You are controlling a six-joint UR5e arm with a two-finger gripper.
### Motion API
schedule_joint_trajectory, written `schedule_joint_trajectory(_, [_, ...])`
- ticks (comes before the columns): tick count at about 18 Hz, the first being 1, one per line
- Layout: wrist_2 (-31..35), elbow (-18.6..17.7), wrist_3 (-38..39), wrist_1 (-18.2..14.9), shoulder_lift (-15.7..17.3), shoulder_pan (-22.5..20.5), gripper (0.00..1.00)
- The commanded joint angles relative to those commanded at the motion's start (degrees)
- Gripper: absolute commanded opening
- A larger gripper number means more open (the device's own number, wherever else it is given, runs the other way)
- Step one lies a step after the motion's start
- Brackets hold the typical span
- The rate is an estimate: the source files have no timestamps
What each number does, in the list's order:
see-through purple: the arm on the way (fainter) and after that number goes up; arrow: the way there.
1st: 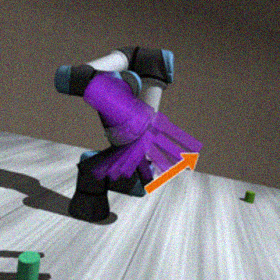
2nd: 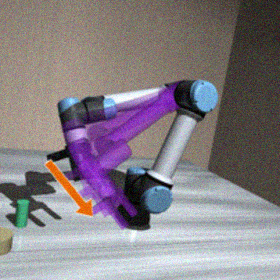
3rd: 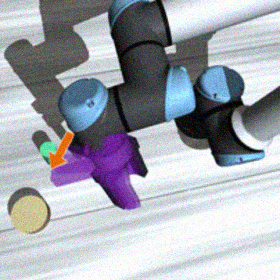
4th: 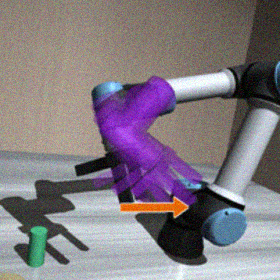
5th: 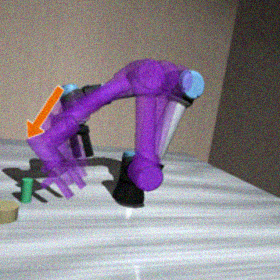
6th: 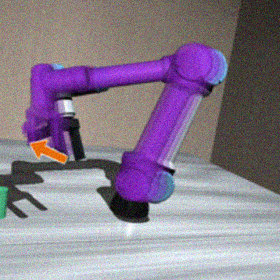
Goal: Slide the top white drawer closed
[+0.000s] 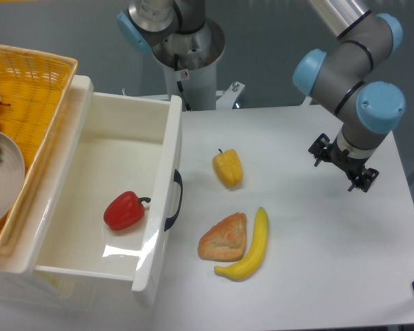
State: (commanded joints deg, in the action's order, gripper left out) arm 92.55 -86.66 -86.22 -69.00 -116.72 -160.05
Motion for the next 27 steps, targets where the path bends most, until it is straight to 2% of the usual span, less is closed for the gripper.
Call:
schedule_joint_trajectory(10, [-0.61, -0.7, 0.62, 0.7, 0.26, 0.44, 1.0])
schedule_joint_trajectory(17, [-3.78, -1.06, 1.49, 0.62, 2.99, -0.26, 1.0])
schedule_joint_trajectory(22, [-11.77, -1.14, 16.49, 0.27, 3.51, -0.7, 1.0])
schedule_joint_trajectory(27, [-12.04, -1.49, 32.22, -0.26, 3.96, 2.1, 1.0])
